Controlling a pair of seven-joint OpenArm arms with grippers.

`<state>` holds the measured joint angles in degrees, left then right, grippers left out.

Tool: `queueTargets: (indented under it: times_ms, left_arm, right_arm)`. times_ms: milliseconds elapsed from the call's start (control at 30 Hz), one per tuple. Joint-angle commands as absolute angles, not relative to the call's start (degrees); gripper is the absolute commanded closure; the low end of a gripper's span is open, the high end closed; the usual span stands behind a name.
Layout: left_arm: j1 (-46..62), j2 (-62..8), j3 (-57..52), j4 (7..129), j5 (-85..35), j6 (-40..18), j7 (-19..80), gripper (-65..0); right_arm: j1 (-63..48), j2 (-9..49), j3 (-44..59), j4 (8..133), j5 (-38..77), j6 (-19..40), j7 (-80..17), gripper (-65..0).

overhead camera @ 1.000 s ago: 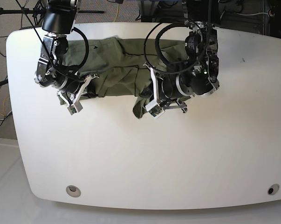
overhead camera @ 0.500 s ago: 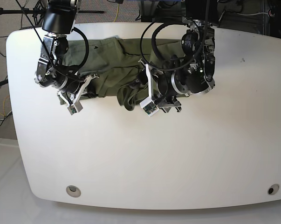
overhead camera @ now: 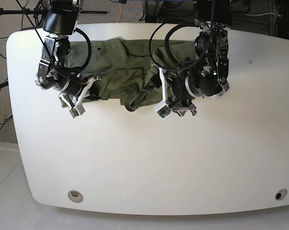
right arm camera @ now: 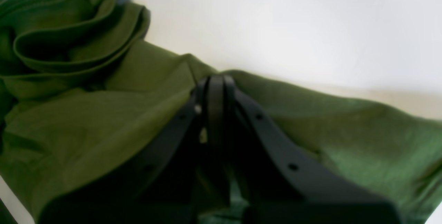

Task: Fold the T-shirt properly
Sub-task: 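Press the folded end down with the left gripper and adjust it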

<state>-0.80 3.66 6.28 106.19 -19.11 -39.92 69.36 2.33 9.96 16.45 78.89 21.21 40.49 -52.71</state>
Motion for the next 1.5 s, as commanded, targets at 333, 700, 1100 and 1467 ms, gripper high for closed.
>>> queueTargets:
  times_ms: [333,700,1100,1467]
  left_arm:
    - [1.6,-4.0,5.8,107.2,-19.7,-40.0,68.5,-36.1]
    - [1.7,-5.7,6.2,107.1,-19.6,-37.5,69.1,-36.1]
    - [1.7,-6.9,10.2,107.1,-19.6,-27.4,70.4,-36.1]
    - [1.7,-6.9,11.6,107.0,-19.6,-20.5,70.3,-36.1]
  right_arm:
    - [2.1,10.1,16.3,78.5,18.0,40.0,-56.8,0.0]
    - [2.2,10.1,16.3,78.5,17.8,40.0,-56.8,0.0]
    - [2.2,10.1,16.3,78.5,17.8,40.0,-56.8,0.0]
    - [2.1,10.1,16.3,78.4,17.7,40.0,-56.8,0.0]
